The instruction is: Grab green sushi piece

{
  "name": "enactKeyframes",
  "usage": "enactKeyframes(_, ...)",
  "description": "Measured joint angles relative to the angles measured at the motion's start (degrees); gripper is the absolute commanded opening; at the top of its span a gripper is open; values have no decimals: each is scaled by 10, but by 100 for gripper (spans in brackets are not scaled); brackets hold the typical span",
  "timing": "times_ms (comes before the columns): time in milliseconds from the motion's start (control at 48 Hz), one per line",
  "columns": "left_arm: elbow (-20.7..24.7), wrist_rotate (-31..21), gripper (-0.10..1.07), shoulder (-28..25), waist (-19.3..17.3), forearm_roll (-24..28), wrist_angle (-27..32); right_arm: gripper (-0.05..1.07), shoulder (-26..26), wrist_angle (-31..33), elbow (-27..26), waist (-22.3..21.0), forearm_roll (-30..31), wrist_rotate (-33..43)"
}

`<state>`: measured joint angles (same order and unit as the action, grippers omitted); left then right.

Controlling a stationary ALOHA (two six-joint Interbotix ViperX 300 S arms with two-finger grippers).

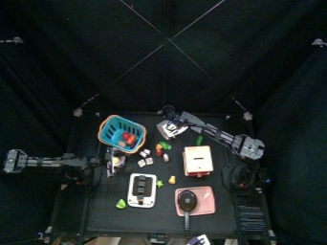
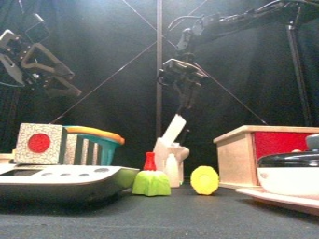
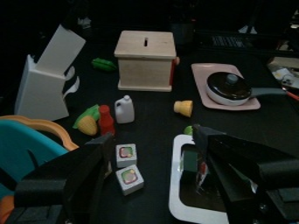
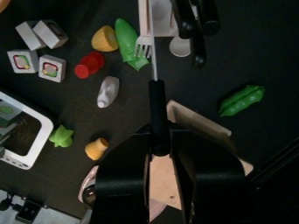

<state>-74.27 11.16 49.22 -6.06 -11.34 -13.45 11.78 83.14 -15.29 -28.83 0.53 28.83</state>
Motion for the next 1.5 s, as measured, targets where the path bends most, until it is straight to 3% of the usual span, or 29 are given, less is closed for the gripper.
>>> enactKeyframes(1125, -1, 0, 102, 0, 0, 0, 0, 64, 7, -58, -32, -6, 5, 10)
enactKeyframes(1500, -1, 0, 102, 0, 1, 0, 7, 82, 23, -59, -27, -6, 11, 8)
